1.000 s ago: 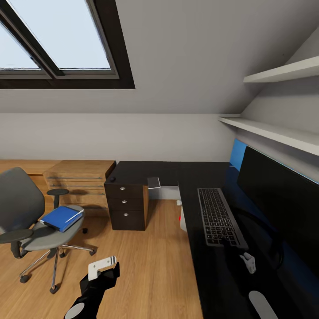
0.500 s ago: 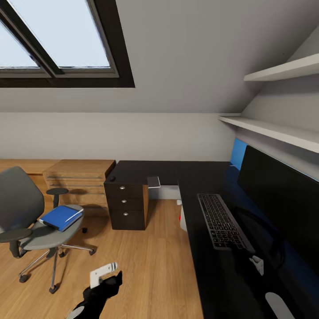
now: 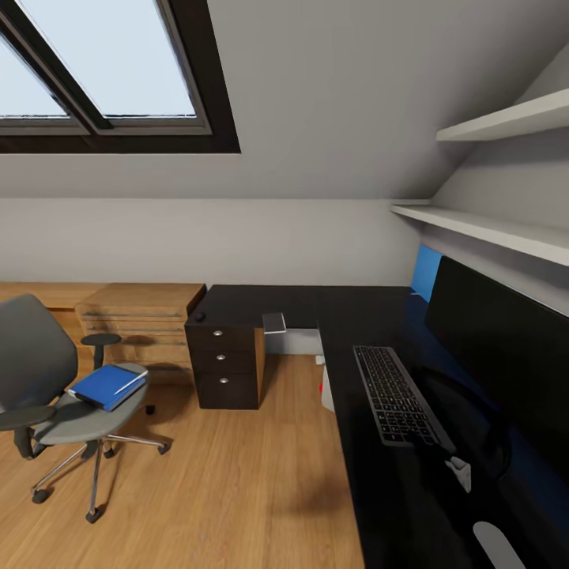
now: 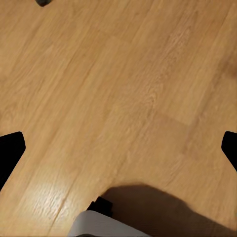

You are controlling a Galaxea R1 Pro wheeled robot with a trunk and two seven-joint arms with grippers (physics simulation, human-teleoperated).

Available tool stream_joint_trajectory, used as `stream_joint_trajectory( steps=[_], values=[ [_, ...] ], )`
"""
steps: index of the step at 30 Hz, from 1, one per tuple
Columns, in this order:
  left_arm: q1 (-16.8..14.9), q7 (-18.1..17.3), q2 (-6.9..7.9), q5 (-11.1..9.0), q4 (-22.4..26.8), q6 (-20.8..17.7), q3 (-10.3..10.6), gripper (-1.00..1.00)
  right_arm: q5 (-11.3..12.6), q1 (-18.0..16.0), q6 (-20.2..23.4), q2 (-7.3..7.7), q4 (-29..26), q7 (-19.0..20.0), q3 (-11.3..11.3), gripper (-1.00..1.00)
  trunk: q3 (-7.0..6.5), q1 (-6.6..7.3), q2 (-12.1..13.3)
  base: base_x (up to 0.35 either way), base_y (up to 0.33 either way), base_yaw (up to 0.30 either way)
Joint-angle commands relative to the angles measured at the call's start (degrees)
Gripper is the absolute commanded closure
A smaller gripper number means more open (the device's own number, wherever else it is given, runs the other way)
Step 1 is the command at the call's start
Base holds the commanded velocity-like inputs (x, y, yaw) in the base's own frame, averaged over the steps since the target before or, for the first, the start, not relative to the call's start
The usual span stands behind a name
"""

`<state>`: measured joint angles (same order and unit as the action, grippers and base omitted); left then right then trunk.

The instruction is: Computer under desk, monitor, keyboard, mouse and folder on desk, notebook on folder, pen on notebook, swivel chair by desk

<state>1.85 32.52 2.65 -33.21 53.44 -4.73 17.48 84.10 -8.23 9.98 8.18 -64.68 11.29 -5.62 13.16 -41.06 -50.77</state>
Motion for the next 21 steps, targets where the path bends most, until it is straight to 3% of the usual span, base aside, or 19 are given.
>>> stream_joint_trajectory(
  steps=[1, 5, 13, 21],
  values=[
    [-0.01, 0.43, 0.04, -0.16, 0.13, -0.21, 0.23, -1.00, 0.66, -0.03, 0.40, -0.03, 0.03, 0.30, -0.07, 1.00, 0.25, -0.24, -0.47, 0.000, 0.000, 0.000],
    [-0.01, 0.49, -0.06, -0.12, 0.03, -0.13, 0.31, -1.00, 0.63, -0.03, 0.35, -0.08, 0.05, 0.31, -0.02, 1.00, 0.97, -1.12, -2.08, -0.002, -0.032, 0.000],
    [-0.01, 0.67, -0.01, -0.10, 0.00, -0.05, 0.26, -1.00, 0.63, -0.03, 0.31, -0.03, 0.06, 0.25, 0.00, 1.00, 2.41, -2.87, -5.29, -0.056, -0.199, 0.000],
    [-0.01, 0.53, 0.37, -0.13, 0.54, 0.00, -0.27, -1.00, 0.72, -0.03, 0.35, -0.17, 0.00, 0.23, -0.02, 1.00, 3.84, -4.63, -8.49, -0.005, -0.019, 0.000]
  ],
)
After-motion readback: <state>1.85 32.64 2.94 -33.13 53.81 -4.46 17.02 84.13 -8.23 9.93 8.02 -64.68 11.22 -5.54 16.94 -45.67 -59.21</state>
